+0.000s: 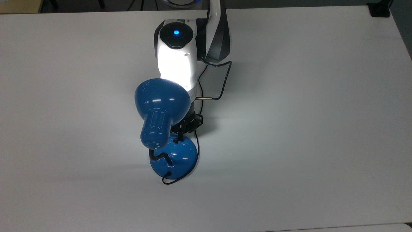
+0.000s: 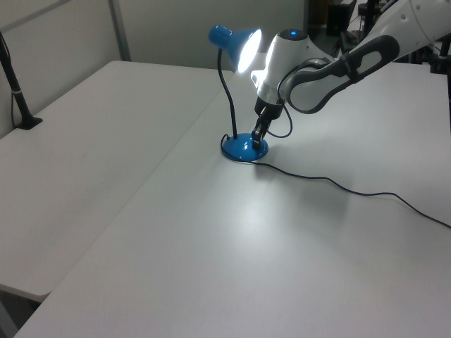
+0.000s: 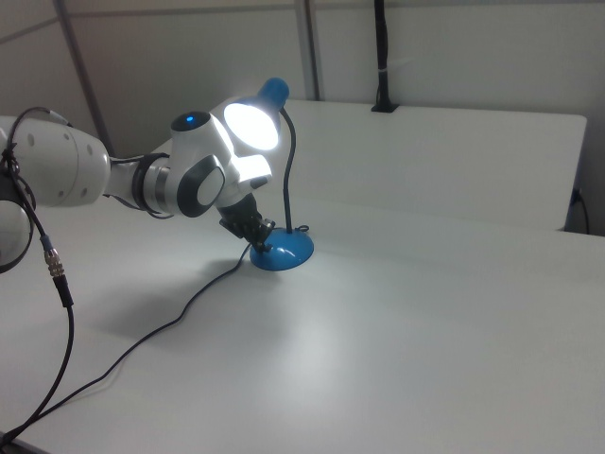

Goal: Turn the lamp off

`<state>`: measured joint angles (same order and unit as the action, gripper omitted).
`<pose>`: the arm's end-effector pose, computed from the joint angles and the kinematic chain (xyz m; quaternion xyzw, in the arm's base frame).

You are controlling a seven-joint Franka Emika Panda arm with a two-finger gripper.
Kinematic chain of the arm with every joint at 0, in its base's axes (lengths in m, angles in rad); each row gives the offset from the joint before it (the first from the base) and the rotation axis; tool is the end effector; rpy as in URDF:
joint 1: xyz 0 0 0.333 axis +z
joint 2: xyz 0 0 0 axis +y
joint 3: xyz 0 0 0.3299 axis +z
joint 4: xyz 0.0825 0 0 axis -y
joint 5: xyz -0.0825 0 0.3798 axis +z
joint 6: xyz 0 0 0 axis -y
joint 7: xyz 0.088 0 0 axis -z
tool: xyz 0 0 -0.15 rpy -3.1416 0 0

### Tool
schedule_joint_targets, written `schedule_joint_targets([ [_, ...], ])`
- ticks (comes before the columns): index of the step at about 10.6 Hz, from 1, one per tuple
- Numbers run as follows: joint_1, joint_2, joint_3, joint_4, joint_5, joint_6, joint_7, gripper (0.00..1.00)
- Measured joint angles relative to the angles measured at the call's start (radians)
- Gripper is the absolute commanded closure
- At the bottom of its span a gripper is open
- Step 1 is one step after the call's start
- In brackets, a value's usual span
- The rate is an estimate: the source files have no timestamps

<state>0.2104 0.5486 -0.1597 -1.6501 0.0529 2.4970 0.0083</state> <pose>0.7248 0.0520 0.3018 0.9879 0.0202 0.1528 0.0159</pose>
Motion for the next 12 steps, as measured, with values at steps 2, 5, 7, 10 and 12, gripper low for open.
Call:
schedule_joint_targets([
  [2,0.000,-0.015,0.000,0.000,0.000,0.000,0.000,1.00],
  [5,-0.005,-0.027,-0.002,0.000,0.000,0.000,0.004,1.00],
  [7,-0.009,-0.026,-0.002,-0.007,0.000,0.000,0.004,1.00],
  [10,-0.008,-0.019,0.000,-0.024,0.000,0.000,0.004,1.00],
  [12,-0.008,-0.018,0.000,-0.036,-0.004,0.000,0.004,1.00],
])
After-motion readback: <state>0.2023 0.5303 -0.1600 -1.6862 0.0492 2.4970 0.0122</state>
